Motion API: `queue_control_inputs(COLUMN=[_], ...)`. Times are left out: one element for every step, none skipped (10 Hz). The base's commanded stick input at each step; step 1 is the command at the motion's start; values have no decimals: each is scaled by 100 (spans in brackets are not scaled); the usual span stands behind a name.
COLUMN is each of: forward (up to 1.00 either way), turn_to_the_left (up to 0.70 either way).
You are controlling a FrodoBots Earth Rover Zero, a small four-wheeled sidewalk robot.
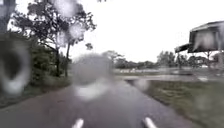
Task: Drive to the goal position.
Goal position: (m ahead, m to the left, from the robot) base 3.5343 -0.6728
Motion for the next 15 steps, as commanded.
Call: queue_control_inputs(forward=[70, 70, 70, 70, 70, 70, 70, 70, 70, 70, 70, 70, 70, 70, 70], turn_to_the_left=[0, 0, 0, 0, 0, 0, 0, 0, 0, 0, 0, 0, 0, 0, -5])
